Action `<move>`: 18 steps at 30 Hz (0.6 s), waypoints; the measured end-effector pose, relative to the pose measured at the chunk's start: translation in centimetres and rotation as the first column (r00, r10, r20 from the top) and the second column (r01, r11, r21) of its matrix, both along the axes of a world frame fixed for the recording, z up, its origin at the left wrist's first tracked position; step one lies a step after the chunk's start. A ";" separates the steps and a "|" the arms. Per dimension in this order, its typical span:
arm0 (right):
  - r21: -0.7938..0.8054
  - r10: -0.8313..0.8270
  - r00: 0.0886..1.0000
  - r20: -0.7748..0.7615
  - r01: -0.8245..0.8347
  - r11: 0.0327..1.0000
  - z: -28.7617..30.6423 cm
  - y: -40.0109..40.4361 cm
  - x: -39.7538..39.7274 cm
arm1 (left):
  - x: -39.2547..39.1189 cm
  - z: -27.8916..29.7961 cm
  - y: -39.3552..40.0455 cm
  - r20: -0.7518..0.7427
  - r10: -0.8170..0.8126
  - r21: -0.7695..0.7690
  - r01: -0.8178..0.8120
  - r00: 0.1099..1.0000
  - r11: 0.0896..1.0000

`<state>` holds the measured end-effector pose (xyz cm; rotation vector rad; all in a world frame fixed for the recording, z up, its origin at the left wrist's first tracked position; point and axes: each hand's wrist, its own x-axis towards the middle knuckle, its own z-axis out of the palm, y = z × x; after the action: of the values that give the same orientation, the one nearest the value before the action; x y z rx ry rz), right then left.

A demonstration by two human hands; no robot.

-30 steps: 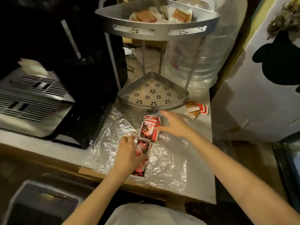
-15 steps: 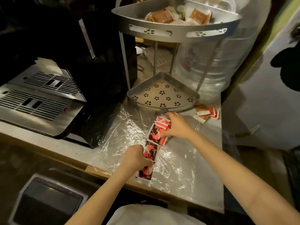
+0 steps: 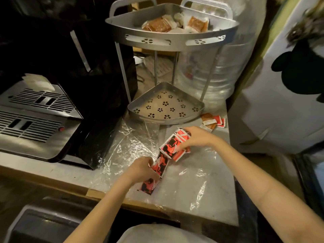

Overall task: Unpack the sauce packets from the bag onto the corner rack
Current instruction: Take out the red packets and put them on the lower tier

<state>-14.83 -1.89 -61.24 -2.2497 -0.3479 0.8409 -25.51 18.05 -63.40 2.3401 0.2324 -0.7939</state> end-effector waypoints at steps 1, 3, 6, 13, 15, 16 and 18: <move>0.026 -0.020 0.999 -0.031 0.021 0.999 0.4 -0.3 0.2 | 0.2 0.4 0.5 -0.022 0.020 -0.082 -0.021 1.000 0.996; 0.079 -0.067 0.994 -0.089 0.074 0.994 1.2 -1.1 0.5 | 0.8 1.2 1.6 -0.061 0.054 -0.254 -0.068 0.997 0.965; 0.157 -0.149 0.978 -0.148 0.172 0.973 2.3 -2.2 1.1 | 1.8 2.5 3.1 -0.142 0.081 -0.534 -0.145 0.987 0.833; 0.359 -0.428 0.837 -0.341 0.537 0.763 4.5 -4.0 1.9 | 4.5 3.6 3.1 -0.346 0.310 -0.864 -0.429 0.886 0.262; 0.389 -0.469 0.790 -0.395 0.606 0.694 5.0 -4.4 1.9 | 5.0 3.5 2.4 -0.378 0.315 -0.912 -0.409 0.870 0.034; 0.396 -0.481 0.769 -0.421 0.633 0.665 5.2 -4.5 1.9 | 5.1 3.7 2.0 -0.375 0.316 -0.922 -0.386 0.871 -0.031; 0.402 -0.498 0.731 -0.466 0.677 0.617 5.5 -4.7 1.9 | 5.7 3.8 1.2 -0.383 0.340 -0.922 -0.376 0.859 -0.089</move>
<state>-12.96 -6.56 -55.78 -1.4850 0.2939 0.6020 -19.86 19.30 -59.59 0.7243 0.1901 -0.3933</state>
